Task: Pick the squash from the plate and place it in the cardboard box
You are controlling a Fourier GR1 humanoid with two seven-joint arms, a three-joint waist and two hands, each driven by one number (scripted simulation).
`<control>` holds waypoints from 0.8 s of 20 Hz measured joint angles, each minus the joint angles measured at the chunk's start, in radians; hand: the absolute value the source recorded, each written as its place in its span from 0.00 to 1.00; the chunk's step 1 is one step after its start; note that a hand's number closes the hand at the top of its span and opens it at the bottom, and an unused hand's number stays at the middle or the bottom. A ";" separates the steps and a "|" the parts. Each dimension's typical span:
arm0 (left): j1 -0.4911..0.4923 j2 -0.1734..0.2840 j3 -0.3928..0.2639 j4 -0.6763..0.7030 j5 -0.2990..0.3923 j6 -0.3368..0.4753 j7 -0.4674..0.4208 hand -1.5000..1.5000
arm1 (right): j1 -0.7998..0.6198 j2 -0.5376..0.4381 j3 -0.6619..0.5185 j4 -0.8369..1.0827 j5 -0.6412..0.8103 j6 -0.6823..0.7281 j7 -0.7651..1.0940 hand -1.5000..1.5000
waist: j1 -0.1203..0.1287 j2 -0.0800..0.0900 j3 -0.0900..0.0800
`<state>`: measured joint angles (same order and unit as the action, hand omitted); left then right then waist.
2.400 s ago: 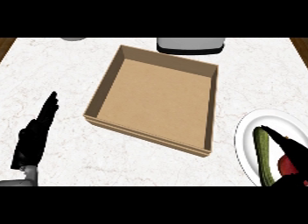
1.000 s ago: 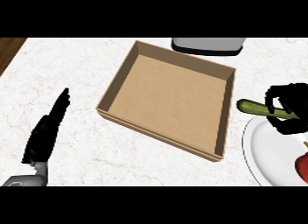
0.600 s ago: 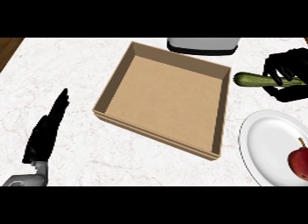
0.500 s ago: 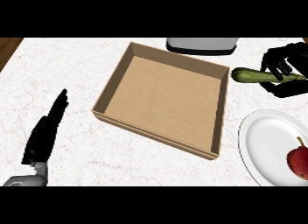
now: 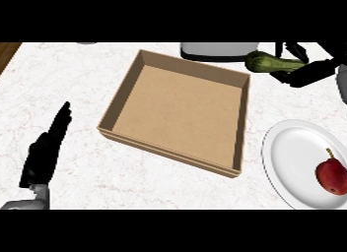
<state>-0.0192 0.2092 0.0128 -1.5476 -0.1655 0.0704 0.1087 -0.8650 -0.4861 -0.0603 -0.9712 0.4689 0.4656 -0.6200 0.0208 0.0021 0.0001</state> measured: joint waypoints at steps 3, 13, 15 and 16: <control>0.004 0.000 0.006 -0.012 -0.001 -0.003 0.011 0.50 | -0.056 0.046 0.003 -0.016 -0.019 0.029 0.064 1.00 | -0.006 -0.002 0.000; 0.008 -0.006 0.013 -0.009 -0.018 -0.008 0.006 0.50 | -0.182 0.232 0.068 -0.028 0.020 0.009 0.294 1.00 | -0.009 -0.002 -0.001; 0.015 -0.007 0.014 0.000 -0.020 -0.011 -0.010 0.50 | -0.197 0.279 0.093 -0.026 0.039 -0.003 0.338 1.00 | -0.009 -0.002 -0.001; 0.013 -0.004 0.022 0.009 -0.013 -0.018 -0.021 0.50 | -0.208 0.298 0.103 -0.015 0.050 -0.011 0.352 1.00 | -0.009 -0.002 -0.001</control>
<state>-0.0064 0.2051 0.0345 -1.5385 -0.1785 0.0526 0.0873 -1.0728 -0.1884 0.0431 -0.9858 0.5192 0.4547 -0.2678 0.0123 0.0006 -0.0007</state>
